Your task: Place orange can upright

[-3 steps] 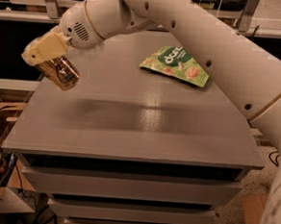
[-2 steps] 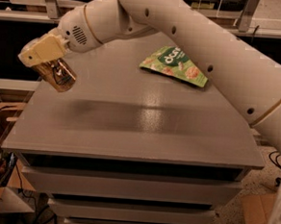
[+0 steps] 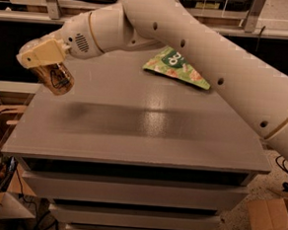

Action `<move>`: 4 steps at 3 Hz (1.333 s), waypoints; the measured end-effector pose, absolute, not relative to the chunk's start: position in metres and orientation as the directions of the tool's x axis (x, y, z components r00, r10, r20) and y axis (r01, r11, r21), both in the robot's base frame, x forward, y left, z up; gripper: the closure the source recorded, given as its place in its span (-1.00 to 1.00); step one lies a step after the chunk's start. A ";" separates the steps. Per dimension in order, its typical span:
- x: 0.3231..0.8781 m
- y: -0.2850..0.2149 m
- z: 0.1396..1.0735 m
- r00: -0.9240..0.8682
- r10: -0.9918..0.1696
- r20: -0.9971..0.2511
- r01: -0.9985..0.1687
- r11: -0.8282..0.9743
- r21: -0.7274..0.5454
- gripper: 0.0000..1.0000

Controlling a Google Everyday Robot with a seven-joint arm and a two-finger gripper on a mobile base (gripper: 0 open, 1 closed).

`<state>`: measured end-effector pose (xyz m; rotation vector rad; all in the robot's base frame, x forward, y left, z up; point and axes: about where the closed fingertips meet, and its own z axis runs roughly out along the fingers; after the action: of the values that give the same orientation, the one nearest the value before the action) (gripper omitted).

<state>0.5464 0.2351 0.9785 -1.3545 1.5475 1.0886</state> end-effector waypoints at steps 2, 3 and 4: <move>0.548 0.241 0.967 -0.111 -0.194 -0.975 -0.992 0.083 0.097 1.00; 0.549 0.245 0.956 -0.126 -0.149 -0.981 -0.990 0.089 0.114 1.00; 0.550 0.248 0.946 -0.145 -0.120 -0.982 -0.987 0.092 0.134 1.00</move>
Offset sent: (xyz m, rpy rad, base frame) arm 0.0059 0.0045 -0.0199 0.1866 -0.0211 -0.0650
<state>0.5502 0.2481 0.9460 -1.1689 1.4457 1.1853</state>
